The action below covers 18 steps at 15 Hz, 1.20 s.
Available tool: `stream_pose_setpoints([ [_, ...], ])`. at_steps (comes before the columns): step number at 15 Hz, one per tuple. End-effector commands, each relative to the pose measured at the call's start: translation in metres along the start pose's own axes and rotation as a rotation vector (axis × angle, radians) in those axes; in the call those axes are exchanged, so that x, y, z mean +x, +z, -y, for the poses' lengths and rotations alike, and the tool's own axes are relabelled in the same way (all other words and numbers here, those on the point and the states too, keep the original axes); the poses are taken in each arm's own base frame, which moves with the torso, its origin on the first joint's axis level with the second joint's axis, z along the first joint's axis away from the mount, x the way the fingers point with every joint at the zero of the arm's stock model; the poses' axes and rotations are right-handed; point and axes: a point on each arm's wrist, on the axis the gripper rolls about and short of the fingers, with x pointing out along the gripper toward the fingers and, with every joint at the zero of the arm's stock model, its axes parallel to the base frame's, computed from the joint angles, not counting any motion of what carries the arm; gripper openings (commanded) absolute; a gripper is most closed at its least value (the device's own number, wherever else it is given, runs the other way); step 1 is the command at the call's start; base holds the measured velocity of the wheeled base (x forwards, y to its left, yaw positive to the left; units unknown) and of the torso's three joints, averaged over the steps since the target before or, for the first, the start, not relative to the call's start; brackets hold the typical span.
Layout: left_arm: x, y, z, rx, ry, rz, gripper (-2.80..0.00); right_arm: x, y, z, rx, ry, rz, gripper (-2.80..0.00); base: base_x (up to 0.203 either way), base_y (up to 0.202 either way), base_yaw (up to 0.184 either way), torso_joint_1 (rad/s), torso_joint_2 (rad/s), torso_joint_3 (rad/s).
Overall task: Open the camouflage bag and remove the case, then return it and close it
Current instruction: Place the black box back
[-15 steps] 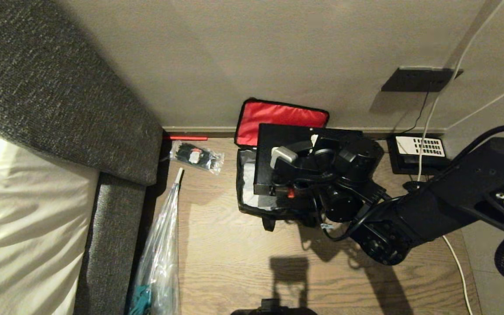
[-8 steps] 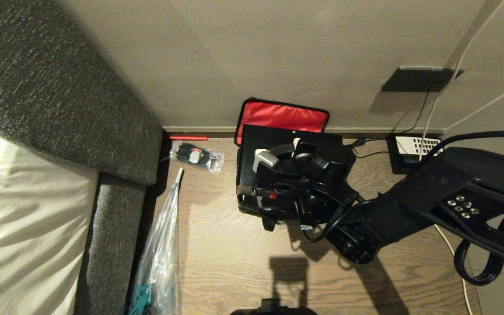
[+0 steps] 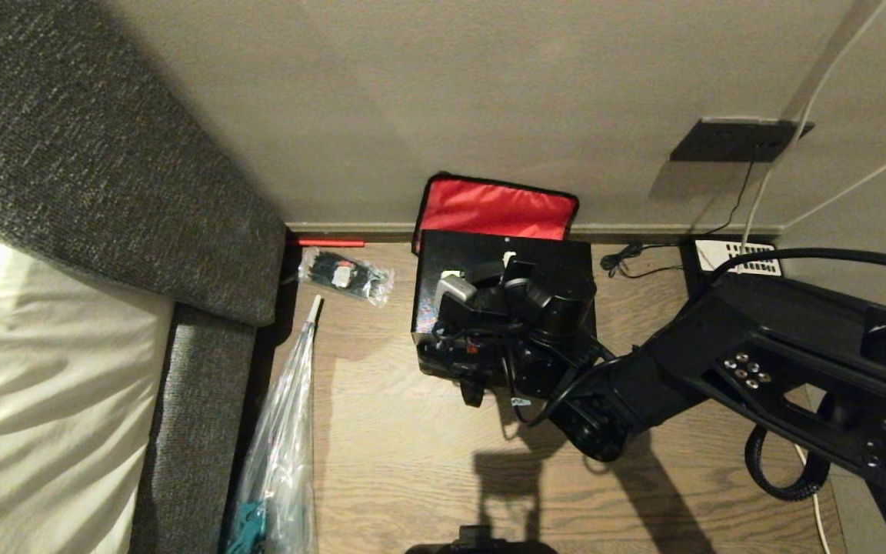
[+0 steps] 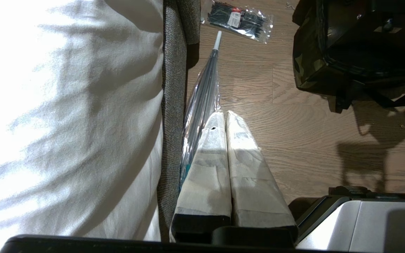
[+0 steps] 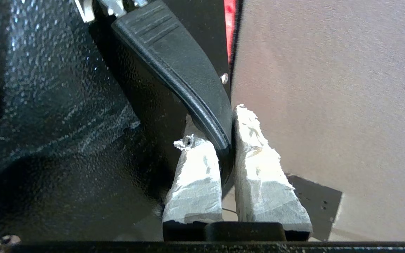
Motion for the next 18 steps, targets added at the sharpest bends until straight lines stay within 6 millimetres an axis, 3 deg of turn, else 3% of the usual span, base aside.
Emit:
stream_pose_setpoints([
  [1,0.0,0.0,0.0,0.001,0.001,0.0,-2.8,0.001,-0.001,-0.007,-0.013,0.007,-0.007,-2.8,0.0,0.0,0.0,0.0,0.0,0.0],
  [13,0.0,0.0,0.0,0.001,0.0,0.0,-2.8,0.008,-0.016,-0.016,-0.026,0.023,-0.038,-2.8,0.0,0.0,0.0,0.0,0.0,0.0],
  [18,0.0,0.0,0.0,0.001,0.0,0.0,-2.8,0.006,-0.02,-0.006,-0.028,0.022,-0.044,-2.8,0.0,0.0,0.0,0.0,0.0,0.0],
])
